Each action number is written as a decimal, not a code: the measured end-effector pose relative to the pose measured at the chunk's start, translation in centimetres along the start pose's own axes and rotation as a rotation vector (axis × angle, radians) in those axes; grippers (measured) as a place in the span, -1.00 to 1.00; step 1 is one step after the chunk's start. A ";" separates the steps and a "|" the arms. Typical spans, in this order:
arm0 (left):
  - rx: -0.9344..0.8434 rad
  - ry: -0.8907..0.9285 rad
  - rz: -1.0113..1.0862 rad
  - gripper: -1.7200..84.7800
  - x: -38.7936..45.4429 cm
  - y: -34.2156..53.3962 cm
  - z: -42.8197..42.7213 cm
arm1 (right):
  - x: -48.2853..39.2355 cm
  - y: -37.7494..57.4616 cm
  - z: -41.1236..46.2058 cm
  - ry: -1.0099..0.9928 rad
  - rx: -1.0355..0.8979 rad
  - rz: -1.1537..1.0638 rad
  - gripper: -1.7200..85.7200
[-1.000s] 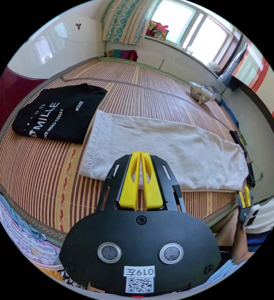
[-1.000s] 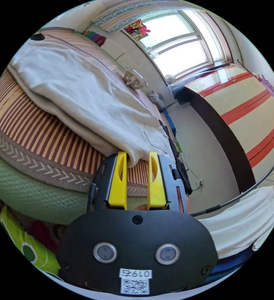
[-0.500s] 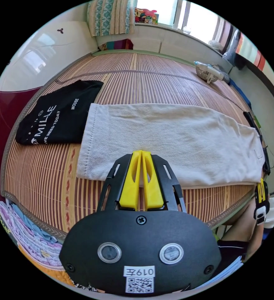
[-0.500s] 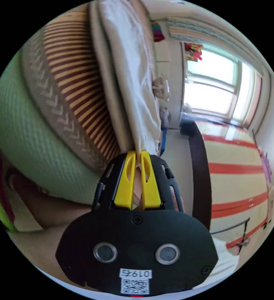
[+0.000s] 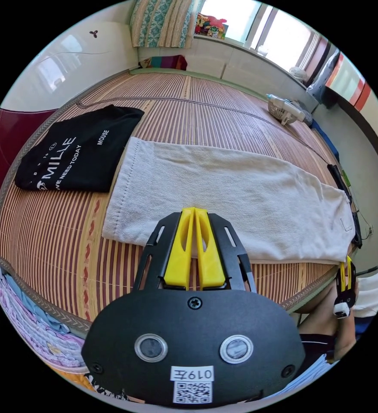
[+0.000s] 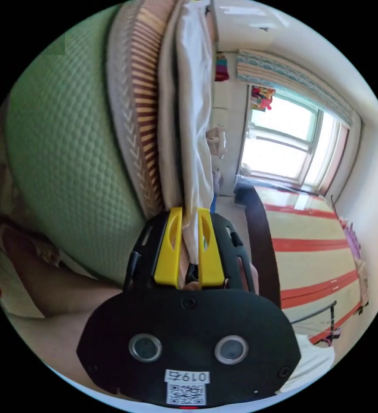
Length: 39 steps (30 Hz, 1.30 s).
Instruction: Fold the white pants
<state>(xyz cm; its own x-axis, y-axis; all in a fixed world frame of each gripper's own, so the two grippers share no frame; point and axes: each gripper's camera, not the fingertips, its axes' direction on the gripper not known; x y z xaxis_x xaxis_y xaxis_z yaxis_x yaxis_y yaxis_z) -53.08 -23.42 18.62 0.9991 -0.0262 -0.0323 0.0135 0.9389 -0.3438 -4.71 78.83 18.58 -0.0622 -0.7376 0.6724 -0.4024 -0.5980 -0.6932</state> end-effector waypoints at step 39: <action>-0.083 0.753 -0.259 -0.89 -15.1 8.0 2.5 | -1.0 -0.9 -4.5 0.001 0.175 0.117 -0.86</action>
<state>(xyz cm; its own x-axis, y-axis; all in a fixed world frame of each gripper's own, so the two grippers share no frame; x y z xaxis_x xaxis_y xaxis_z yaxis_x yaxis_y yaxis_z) -68.00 -14.63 18.68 0.6693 -0.4924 -0.5563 0.2092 0.8434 -0.4948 -8.44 81.52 19.67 -0.1004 -0.8051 0.5845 -0.2274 -0.5534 -0.8013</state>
